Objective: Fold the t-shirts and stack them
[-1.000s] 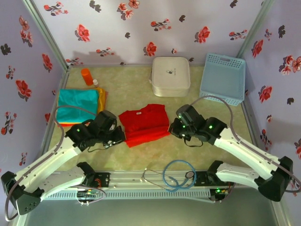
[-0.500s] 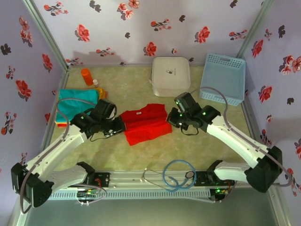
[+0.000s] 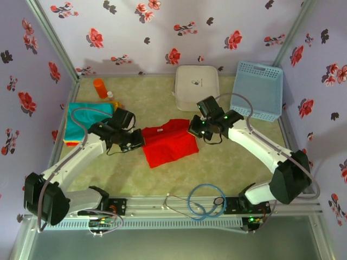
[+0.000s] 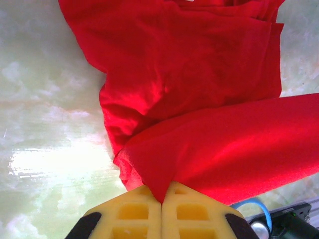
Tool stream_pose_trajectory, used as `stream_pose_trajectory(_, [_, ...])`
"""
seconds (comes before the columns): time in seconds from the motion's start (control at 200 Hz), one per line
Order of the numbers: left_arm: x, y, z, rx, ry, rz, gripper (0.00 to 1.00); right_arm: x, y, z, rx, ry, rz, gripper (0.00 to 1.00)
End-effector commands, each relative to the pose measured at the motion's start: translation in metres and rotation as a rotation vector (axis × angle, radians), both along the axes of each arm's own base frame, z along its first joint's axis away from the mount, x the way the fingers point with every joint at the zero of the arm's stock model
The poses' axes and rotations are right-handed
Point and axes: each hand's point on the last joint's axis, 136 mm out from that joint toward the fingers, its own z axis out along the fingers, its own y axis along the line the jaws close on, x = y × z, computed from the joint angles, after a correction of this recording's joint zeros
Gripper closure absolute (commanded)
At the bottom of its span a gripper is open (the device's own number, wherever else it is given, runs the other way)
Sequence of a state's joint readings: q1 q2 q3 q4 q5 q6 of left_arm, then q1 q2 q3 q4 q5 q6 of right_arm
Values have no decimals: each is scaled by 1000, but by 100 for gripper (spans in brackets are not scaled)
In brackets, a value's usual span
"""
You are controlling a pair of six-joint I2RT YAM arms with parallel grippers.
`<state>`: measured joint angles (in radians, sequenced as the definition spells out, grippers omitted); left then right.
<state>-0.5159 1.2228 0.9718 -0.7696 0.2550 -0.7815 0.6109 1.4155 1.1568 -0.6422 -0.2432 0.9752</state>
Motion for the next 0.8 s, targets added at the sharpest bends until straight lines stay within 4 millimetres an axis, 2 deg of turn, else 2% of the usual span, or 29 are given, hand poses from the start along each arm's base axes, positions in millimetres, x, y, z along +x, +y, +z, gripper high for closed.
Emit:
stream_pose_trajectory(0.0, [13,0,7,-6,-33,-24,100,18,4,12,48,-38,2,100])
stream_pose_trajectory(0.135, [25,-2,6,-18,-39,-29,100,31,3,9,49,-31,-2,100])
stream_pose_trajectory(0.26, [35,-4,3,-19,-41,-46,100,42,5,-1,43,-10,10,100])
stream_pose_trajectory(0.5, [56,-2,-3,-11,-49,-58,100,66,17,-11,36,-5,43,100])
stream_pose_trajectory(0.795, [75,-5,-15,-19,-35,-68,100,83,22,-26,27,21,46,100])
